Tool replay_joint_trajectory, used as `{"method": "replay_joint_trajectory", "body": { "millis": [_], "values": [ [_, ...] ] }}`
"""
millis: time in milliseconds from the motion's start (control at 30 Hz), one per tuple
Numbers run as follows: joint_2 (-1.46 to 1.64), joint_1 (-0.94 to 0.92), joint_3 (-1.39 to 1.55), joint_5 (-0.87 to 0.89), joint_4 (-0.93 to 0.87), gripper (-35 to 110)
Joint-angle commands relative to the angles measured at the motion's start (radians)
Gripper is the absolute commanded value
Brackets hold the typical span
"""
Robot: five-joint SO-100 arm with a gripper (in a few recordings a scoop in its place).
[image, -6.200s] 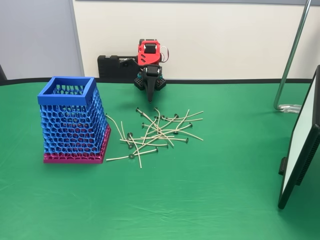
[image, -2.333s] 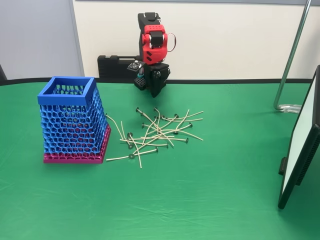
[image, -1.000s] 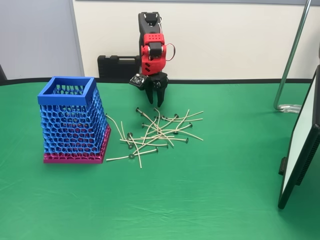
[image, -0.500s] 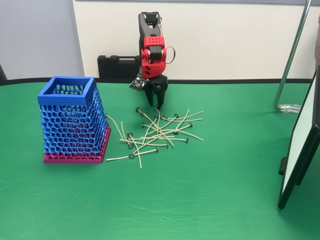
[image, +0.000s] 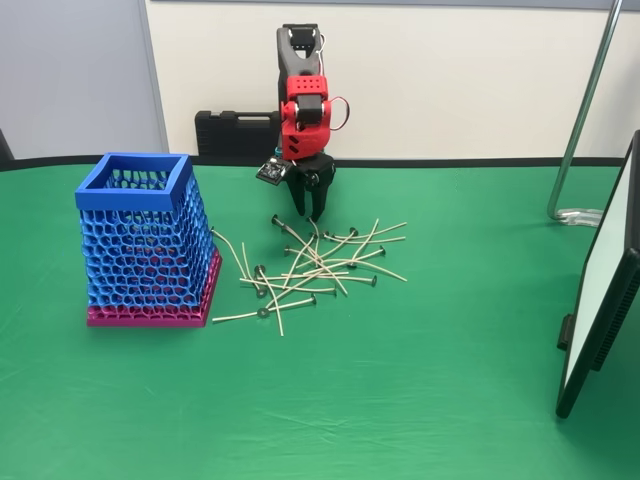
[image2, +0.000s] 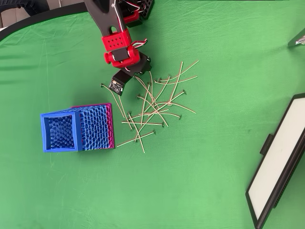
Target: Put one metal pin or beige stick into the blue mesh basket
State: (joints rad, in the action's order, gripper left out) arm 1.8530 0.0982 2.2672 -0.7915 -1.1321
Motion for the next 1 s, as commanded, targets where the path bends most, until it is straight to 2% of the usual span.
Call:
{"method": "replay_joint_trajectory", "body": {
  "millis": [0, 200, 600, 967],
  "values": [
    [0.0, -0.009, -0.035, -0.005, 0.006, 13],
    [0.005, -0.011, -0.034, -0.009, 0.009, 1],
    [0.044, -0.006, -0.04, 0.035, 0.026, 1],
    [0.158, 0.069, -0.121, 0.132, -0.055, 1]
  ]
}}
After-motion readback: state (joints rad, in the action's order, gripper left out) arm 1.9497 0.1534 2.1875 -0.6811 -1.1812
